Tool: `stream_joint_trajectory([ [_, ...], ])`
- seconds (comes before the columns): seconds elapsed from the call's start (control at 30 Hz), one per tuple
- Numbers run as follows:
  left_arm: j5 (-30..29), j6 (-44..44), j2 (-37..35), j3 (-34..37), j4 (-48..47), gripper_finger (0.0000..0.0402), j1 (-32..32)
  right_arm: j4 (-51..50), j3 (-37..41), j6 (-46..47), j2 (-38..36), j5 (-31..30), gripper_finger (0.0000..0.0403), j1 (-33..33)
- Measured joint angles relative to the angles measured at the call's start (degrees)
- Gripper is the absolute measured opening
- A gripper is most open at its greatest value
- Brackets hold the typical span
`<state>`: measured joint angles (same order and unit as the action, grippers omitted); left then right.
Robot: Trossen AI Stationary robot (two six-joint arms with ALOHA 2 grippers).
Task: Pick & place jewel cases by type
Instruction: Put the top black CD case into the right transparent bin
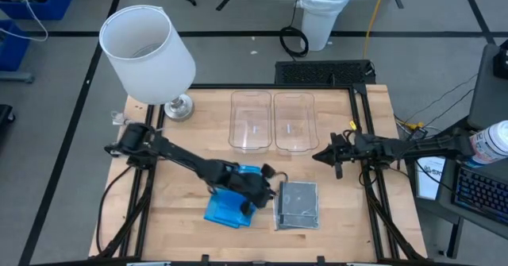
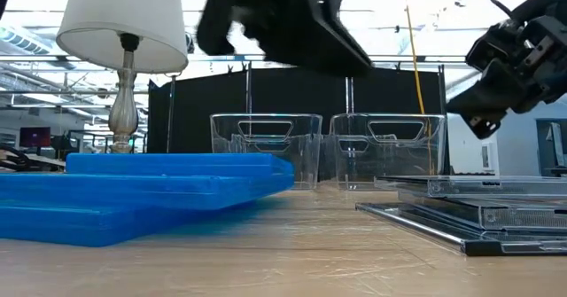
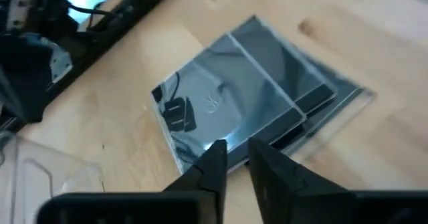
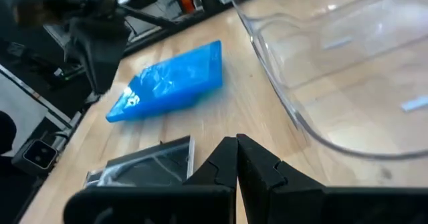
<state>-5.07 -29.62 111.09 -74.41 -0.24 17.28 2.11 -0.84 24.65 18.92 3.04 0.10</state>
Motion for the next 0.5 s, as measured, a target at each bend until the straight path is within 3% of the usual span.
stream_joint_trajectory([
  [0.13,-1.0,-5.7,5.8,-4.3,-2.3,0.0131,0.6,0.0,0.0,1.7,1.2,0.0,0.0,0.0],
  [0.3,-1.0,-6.7,8.9,-6.2,-2.2,0.0193,1.2,0.1,0.0,1.7,1.7,0.0,0.0,0.0],
  [0.5,0.6,-5.7,8.8,-6.2,-2.1,0.0224,2.6,0.1,0.0,2.0,1.6,0.0,0.0,0.0],
])
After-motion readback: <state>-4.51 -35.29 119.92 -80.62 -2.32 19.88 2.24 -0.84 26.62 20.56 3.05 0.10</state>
